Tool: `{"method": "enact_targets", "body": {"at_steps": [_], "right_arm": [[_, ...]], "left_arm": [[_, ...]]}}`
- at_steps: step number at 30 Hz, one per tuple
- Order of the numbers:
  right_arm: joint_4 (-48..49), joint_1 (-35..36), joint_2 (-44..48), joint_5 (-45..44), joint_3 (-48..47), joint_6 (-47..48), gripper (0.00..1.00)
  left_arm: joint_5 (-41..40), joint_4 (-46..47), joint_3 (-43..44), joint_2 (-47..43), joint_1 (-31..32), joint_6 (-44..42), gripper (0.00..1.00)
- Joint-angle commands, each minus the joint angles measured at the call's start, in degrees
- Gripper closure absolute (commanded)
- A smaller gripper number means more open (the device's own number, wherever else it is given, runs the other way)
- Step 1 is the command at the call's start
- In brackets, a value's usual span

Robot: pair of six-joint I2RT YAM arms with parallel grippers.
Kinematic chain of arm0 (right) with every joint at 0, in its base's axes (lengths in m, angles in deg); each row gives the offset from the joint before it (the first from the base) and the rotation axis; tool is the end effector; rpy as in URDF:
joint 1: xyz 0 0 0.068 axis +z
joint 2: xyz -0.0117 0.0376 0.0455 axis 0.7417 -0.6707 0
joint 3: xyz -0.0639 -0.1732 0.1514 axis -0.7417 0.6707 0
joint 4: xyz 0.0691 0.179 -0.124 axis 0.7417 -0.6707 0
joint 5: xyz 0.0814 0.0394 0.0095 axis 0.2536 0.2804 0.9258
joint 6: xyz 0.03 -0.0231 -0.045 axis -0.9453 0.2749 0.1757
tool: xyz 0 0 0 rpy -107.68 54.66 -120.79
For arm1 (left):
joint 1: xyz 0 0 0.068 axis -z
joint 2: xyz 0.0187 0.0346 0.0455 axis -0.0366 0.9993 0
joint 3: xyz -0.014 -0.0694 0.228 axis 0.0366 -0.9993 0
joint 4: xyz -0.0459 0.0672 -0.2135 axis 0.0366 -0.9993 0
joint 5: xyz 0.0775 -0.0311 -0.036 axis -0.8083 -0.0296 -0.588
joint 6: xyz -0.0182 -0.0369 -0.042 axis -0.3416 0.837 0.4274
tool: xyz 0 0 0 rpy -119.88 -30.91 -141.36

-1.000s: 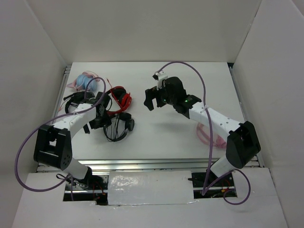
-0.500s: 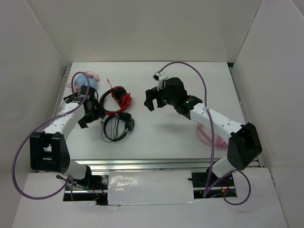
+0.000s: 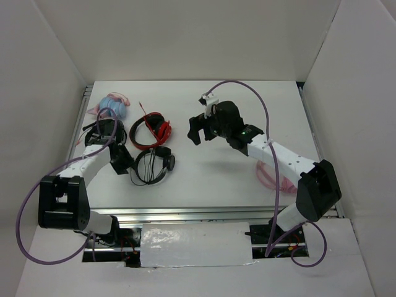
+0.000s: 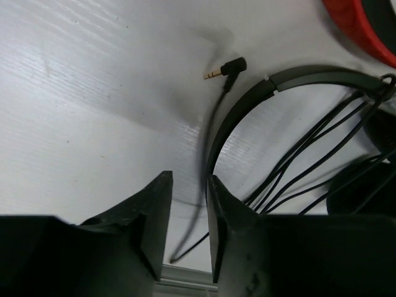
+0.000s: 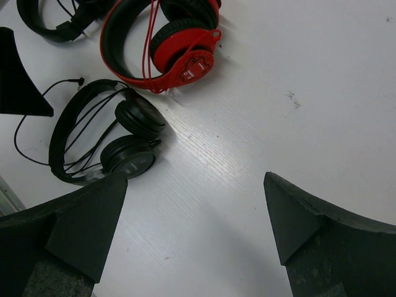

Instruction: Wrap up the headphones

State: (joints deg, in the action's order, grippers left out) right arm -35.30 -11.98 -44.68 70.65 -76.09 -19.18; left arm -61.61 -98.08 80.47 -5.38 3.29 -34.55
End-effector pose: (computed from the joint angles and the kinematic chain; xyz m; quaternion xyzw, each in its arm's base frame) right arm 0.2609 0.1964 0.2780 -0.2624 0.8055 0.2422 0.4729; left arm 0.2390 -0.0024 0.1736 -0.3361 0.9185 -0.0455 0.2031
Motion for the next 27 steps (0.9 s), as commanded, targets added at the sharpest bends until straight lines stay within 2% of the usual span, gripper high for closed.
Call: {"method": "enact_targets", "body": {"at_steps": [1,2,3,5,9,16,24,27], "right_arm": [[1.7,1.0,2.6,-0.5,0.0,0.5,0.0],[1.5,0.9,2.5,-0.5,0.0,0.6,0.0],[1.4,1.1,2.7,-0.5,0.0,0.5,0.0],[1.3,1.3,2.9,-0.5,0.1,0.9,0.0],[1.3,1.8,3.0,-0.9,0.2,1.5,0.0],[0.3,2.5,2.5,-1.3,-0.4,2.2,0.0],[-0.3,2.7,2.2,-0.3,-0.5,2.0,0.01],[-1.0,2.9,2.0,-0.3,-1.0,2.2,0.01]], "left_arm": [[1.3,3.4,0.4,-1.2,0.3,0.3,0.62],[1.0,3.6,0.7,-1.0,0.5,0.5,0.69],[1.0,3.7,1.1,-0.9,0.7,0.4,0.85],[-0.6,3.9,2.7,-0.8,2.0,0.2,1.0],[-4.0,4.4,5.6,-1.1,5.7,-1.9,1.0],[-7.4,10.7,8.8,-1.5,12.7,-6.8,1.0],[-7.4,17.7,8.0,1.8,16.5,-10.8,1.0],[-7.8,17.2,8.4,3.7,17.0,-10.2,1.0]]}}
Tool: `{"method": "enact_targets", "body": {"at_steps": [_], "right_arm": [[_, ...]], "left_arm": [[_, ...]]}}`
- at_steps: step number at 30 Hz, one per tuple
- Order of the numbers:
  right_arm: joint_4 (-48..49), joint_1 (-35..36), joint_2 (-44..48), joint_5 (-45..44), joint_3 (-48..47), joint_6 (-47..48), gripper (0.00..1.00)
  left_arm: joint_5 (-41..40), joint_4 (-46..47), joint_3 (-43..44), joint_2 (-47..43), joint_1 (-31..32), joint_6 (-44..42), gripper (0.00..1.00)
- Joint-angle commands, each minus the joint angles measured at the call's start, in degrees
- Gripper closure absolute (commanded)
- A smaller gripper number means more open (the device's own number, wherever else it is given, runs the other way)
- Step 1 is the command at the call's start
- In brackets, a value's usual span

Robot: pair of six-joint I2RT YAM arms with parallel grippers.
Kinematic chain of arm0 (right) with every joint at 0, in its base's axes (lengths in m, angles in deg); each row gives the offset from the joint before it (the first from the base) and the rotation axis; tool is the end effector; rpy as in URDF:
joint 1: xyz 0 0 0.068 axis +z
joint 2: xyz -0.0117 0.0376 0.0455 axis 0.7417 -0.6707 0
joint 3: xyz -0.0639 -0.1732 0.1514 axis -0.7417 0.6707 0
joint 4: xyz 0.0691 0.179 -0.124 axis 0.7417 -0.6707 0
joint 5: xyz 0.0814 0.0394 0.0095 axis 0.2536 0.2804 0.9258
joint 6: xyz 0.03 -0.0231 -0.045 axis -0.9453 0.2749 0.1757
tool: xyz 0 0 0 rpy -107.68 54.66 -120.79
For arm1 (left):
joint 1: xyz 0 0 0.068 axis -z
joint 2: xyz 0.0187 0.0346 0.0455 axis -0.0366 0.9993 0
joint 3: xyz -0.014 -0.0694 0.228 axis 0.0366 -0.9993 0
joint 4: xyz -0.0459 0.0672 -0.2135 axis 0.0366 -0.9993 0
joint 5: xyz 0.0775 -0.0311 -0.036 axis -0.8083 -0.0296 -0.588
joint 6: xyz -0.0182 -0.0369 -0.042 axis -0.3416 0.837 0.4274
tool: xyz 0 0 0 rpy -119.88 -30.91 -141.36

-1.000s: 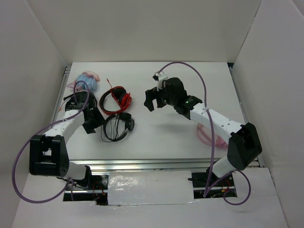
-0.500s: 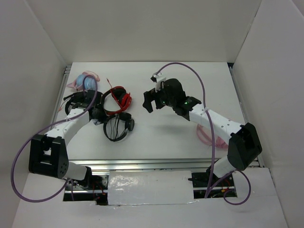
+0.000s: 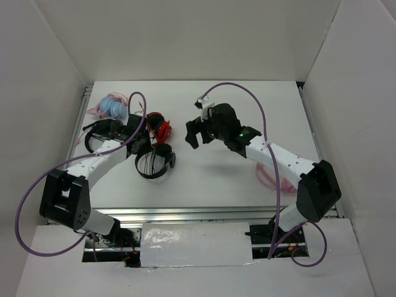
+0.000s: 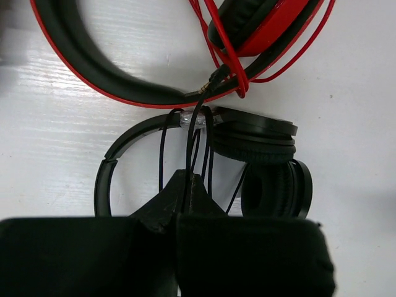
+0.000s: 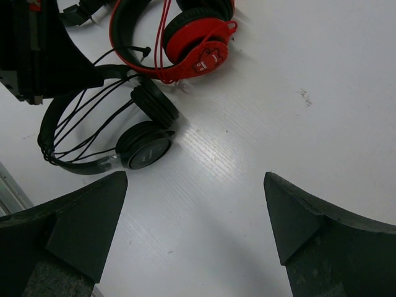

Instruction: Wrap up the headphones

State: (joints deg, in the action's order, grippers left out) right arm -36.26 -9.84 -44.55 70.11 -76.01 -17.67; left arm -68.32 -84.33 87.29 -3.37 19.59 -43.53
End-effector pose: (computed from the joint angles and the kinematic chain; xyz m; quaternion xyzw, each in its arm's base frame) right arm 0.2526 0.2049 0.2765 -0.2864 0.8019 0.2390 0.4668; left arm 0.2714 -0.0777 0.2135 -0.1465 0.9177 -0.0741 0.3617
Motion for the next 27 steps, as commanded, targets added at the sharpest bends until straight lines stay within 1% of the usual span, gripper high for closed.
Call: {"method": "enact_targets", "body": {"at_steps": [1,3,5,8,9,11,12,14,17,21,23,24,25,27], "right_arm": [[-0.3,0.8,1.7,-0.1,-1.0,0.7,0.01],[-0.4,0.9,2.0,-0.3,-1.0,0.6,0.01],[-0.3,1.1,2.2,-0.6,-0.9,0.6,0.01],[0.0,1.2,2.6,-0.9,-0.5,0.3,0.01],[0.1,1.2,2.7,-1.0,-0.4,0.1,0.01],[0.0,1.5,3.0,-0.8,-0.3,0.0,0.0],[0.3,1.8,3.1,-1.2,0.0,-0.2,0.0],[0.8,2.0,3.7,-1.1,0.7,-0.2,0.0],[1.0,2.3,4.2,-1.6,1.0,-0.3,0.0],[1.6,2.5,5.2,-2.8,1.2,-0.9,0.0],[1.7,2.5,6.0,-3.1,1.2,-1.3,0.0],[2.2,2.6,6.2,-3.2,1.2,-1.7,0.0],[2.4,2.6,7.0,-3.4,1.3,-1.8,0.0],[2.9,2.5,7.4,-3.8,1.3,-2.7,0.0]], "left_arm": [[-1.6,2.6,1.8,2.7,0.7,-0.9,1.0],[-2.9,1.9,1.6,3.3,0.9,0.5,1.0],[-3.6,0.9,1.2,4.3,1.0,1.6,0.98],[-3.6,0.7,-0.1,4.0,1.6,2.9,0.9],[-3.7,0.8,-0.8,3.6,1.8,3.3,0.87],[-3.7,0.5,-1.3,3.0,2.5,3.6,0.67],[-4.2,0.3,-1.4,2.4,2.9,3.8,0.63],[-5.5,-0.5,-1.2,1.9,3.8,3.9,0.51],[-6.0,-1.6,-0.5,1.2,3.9,3.9,0.41],[-6.8,-2.2,0.2,0.3,3.9,3.4,0.37],[-7.4,-2.8,1.0,-0.1,3.9,3.3,0.32],[-7.6,-3.0,1.3,-0.7,3.9,3.1,0.28],[-7.8,-3.0,1.6,-1.1,3.9,2.6,0.14],[-8.4,-4.0,2.7,-2.1,3.9,2.4,0.05]]}}
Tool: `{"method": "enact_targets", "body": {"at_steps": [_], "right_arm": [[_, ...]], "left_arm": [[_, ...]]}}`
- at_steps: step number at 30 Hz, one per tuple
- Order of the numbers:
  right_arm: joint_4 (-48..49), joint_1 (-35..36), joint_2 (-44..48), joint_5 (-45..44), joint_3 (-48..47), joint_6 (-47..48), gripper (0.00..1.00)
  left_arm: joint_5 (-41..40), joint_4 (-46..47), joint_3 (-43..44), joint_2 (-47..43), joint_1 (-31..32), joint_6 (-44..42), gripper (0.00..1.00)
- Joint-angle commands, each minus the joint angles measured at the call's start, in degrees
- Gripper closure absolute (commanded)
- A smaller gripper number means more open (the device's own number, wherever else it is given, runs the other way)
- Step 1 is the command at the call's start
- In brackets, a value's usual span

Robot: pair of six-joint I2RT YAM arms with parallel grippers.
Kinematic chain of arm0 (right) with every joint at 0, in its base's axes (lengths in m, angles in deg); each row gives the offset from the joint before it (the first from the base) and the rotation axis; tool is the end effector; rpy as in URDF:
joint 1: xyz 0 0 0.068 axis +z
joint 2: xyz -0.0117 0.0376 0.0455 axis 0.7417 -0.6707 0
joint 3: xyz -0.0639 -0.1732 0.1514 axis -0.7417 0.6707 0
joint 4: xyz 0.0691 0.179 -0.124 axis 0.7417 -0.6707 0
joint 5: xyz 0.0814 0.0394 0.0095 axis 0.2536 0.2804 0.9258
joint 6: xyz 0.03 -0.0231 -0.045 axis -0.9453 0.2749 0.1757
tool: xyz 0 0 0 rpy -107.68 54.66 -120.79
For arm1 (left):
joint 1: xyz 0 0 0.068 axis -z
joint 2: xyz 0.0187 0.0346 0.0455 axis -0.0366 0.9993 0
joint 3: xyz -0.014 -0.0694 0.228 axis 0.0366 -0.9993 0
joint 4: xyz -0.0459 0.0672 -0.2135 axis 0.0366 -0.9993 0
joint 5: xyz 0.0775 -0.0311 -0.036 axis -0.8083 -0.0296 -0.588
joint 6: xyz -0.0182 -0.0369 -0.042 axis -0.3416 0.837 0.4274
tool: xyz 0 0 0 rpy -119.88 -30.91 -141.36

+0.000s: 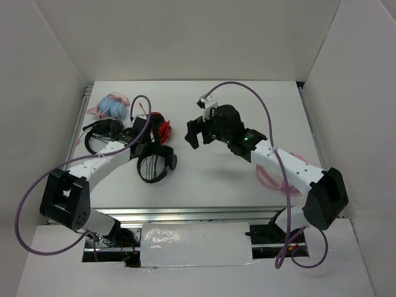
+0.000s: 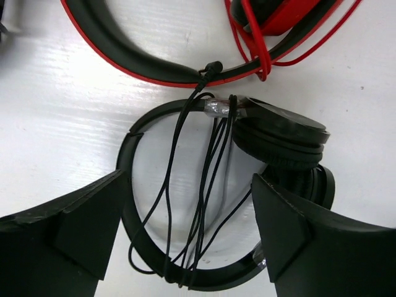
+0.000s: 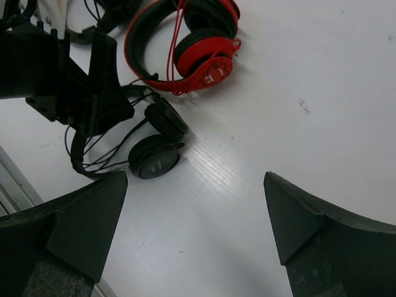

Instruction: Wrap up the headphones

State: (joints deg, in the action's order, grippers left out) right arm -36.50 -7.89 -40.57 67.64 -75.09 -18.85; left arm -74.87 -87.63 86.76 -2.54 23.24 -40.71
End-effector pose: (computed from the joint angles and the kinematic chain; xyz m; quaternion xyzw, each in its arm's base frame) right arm 0.2368 0.2038 0.2915 -0.2783 0.7916 0.2423 0.4871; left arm 0.2623 -0.0883 0.2037 -0.1556 0.9245 -0.0270 0.3470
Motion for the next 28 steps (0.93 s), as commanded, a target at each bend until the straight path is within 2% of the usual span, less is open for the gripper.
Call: {"method": "enact_targets", "body": {"at_steps": [1,7,12,14,16,20,23,28], "right_arm": [[3.1,0.5,3.9,-1.3,0.3,-2.3,0.0],[3.6,-1.7,5.9,-2.9,0.7,-7.4,0.0],[1.8,-7.8,9.4,-5.0,4.1,-15.9,0.0],[0.6,-12.4,12.8,-5.1,6.1,-18.3,0.0],[-0.3,-15.3,16.5,-5.1,9.5,-20.7,0.0],[-4.6,-20.8,23.1,-13.0,14.7,-23.3,0.0],[-7.8,-23.3,27.5,-18.5,17.5,-24.2,0.0],[-7.8,-25.8,34.2,-15.7,21.0,-24.8,0.0]], "left_arm": [[-2.8,-1.2,3.7,-3.2,0.3,-0.3,0.01],[-3.6,-5.0,8.6,-5.8,-1.3,-0.3,0.01],[-4.3,-10.0,13.3,-10.8,-8.3,3.4,0.01],[-4.9,-12.8,13.7,-13.9,-12.2,5.1,0.01],[-4.5,-15.0,13.7,-15.8,-16.4,7.2,0.01],[-4.4,-20.4,11.9,-20.5,-20.5,9.4,0.01],[-3.7,-18.7,8.5,-24.5,-23.0,9.6,0.01],[0.1,-16.9,5.7,-27.3,-25.3,8.9,0.01]]}}
